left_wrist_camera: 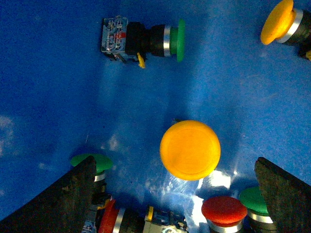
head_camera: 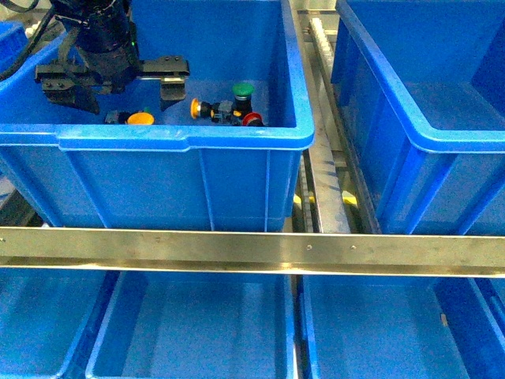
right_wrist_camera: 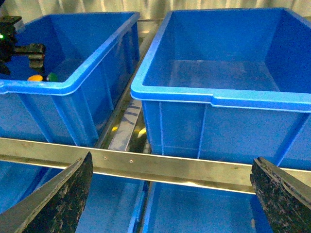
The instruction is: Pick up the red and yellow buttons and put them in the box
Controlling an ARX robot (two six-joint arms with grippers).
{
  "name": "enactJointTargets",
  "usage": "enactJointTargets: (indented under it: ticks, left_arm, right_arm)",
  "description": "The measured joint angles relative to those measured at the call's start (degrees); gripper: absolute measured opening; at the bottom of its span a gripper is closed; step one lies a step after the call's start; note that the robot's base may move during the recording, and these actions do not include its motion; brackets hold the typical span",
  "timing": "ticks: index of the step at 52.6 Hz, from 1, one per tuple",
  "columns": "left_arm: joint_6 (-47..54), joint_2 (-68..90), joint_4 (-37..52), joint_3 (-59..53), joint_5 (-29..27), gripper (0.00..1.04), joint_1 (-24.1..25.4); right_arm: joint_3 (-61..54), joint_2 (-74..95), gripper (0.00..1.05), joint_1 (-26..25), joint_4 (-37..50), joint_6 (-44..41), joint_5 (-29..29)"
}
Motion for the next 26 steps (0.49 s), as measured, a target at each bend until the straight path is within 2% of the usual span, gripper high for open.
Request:
enactJointTargets:
  ticks: [26]
  left_arm:
    - [0.0, 4.1, -2.6, 4.3, -1.8, 0.97, -0.8]
  right_arm:
    - [0.0, 0.0, 0.98, 0.0, 0.0, 0.0, 0.0]
